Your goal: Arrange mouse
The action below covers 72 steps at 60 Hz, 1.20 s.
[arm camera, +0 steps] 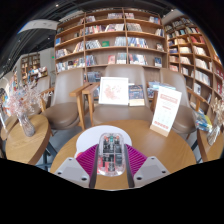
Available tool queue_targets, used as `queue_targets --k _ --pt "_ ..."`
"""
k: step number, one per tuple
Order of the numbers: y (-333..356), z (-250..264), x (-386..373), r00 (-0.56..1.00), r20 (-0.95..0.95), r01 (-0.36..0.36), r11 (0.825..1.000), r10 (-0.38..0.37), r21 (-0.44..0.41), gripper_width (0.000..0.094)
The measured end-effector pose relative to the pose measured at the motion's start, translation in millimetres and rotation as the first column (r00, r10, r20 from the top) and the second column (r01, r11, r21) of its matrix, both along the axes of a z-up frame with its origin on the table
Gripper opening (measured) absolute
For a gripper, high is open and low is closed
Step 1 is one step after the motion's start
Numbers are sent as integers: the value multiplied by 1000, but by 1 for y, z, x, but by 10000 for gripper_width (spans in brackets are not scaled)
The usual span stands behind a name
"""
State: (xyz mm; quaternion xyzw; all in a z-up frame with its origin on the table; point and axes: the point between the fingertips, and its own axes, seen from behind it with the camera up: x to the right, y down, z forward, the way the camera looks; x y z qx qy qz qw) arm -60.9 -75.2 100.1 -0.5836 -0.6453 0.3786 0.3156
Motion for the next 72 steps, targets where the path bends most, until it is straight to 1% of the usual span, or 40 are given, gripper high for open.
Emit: queue_targets --k 5,9,14,22,28,29,30,34,37,40,43,46,54,58,61,66,72 --pt "-34 -18 -46 999 22 -26 999 27 -40 433" --pt "-49 -46 -71 995 86 -41 999 43 -29 438" --pt "-58 -78 -92 992 114 -45 999 45 -1 438" --pt "-56 -112 -102 990 137 -29 998 22 50 457" --pt "-54 -112 -106 994 110 -6 999 1 43 499" --pt "-55 -112 -105 994 110 -6 999 1 42 511" --pt "-55 -112 -105 994 112 -4 999 0 41 546" --pt "-45 -104 -102 993 112 38 999 -42 35 779" --pt "-40 -93 -94 993 103 61 998 -63 27 855" --pt "-35 -76 -79 993 90 73 997 -74 14 852" --pt "-31 -57 -56 995 79 68 998 -68 4 854" --pt "-21 -37 -25 994 62 87 996 -87 4 856" --pt "7 10 80 995 7 100 994 -100 39 857" --pt "16 27 135 996 -21 93 994 -92 53 858" --pt "21 33 176 997 -38 72 996 -70 49 861" --pt "32 38 243 996 -44 77 996 -76 33 857" --pt "51 30 305 996 -27 84 995 -82 60 856"
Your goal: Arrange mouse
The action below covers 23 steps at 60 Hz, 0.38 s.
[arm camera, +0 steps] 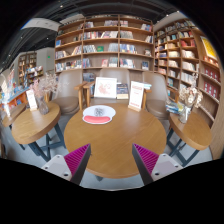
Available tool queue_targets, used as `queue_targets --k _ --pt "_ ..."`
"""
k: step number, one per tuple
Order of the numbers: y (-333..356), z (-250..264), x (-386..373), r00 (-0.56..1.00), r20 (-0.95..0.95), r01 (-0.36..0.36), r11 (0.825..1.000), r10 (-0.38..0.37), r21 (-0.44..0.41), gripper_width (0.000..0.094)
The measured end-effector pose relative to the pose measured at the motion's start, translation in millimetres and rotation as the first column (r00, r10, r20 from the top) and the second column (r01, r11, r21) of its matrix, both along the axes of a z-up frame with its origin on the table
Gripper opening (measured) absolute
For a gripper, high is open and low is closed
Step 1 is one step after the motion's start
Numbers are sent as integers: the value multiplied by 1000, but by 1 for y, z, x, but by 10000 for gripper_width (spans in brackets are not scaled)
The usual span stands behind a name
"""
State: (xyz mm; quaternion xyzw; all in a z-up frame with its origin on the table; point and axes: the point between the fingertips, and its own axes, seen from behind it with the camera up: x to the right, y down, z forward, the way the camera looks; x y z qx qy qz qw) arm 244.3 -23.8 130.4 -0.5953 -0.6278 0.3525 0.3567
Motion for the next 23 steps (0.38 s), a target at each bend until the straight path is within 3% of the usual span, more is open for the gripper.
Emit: queue_targets --k 18,23 --pt "26 -7 82 1000 -6 24 999 -23 47 859" --pt "19 -9 91 1000 7 0 1000 0 31 857"
